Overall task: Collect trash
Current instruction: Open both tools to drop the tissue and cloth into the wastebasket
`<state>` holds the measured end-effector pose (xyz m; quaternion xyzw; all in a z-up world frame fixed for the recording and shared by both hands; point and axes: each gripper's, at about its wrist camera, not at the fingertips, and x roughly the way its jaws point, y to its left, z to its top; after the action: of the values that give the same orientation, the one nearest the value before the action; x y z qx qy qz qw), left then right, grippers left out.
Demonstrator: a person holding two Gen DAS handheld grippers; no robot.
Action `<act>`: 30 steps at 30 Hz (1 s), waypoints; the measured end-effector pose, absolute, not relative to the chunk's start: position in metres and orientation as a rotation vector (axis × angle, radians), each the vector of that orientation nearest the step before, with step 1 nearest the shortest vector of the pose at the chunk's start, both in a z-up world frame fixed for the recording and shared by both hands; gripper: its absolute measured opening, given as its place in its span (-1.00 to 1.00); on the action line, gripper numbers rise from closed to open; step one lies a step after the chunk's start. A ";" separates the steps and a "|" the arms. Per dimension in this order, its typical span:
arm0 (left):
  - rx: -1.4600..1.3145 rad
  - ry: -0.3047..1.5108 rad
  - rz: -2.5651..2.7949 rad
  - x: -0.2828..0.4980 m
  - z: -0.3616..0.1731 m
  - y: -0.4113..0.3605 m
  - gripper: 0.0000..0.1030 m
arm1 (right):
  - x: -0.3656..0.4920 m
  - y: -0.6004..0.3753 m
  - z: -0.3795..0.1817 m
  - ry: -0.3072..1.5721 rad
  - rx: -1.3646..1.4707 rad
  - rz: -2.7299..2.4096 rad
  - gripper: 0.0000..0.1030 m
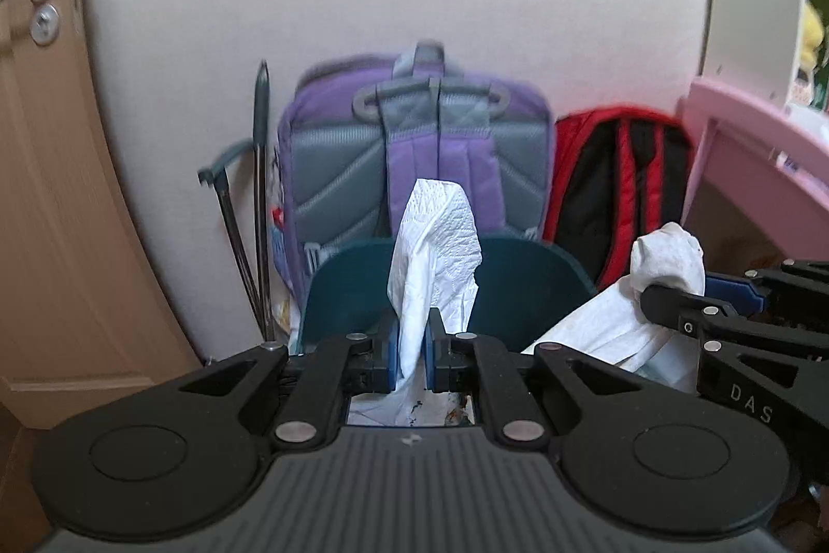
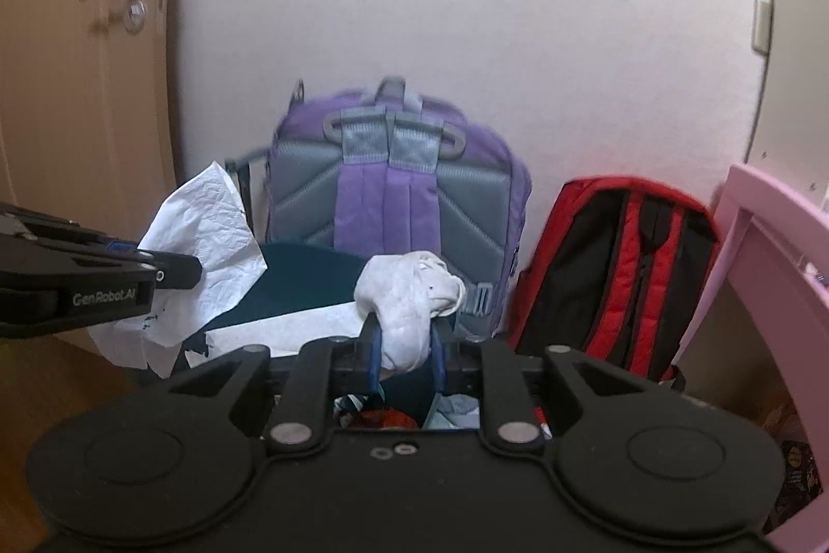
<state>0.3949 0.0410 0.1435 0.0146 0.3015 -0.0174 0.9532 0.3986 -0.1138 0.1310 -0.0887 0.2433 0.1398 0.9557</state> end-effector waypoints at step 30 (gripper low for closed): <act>0.005 0.737 -0.072 0.416 0.083 0.040 0.43 | 0.405 -0.092 0.083 0.609 -0.346 0.376 -0.03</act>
<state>0.4165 0.0398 0.0828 0.0026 0.3601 -0.0353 0.9323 0.4051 -0.0916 0.0826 -0.1686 0.2965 0.1830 0.9221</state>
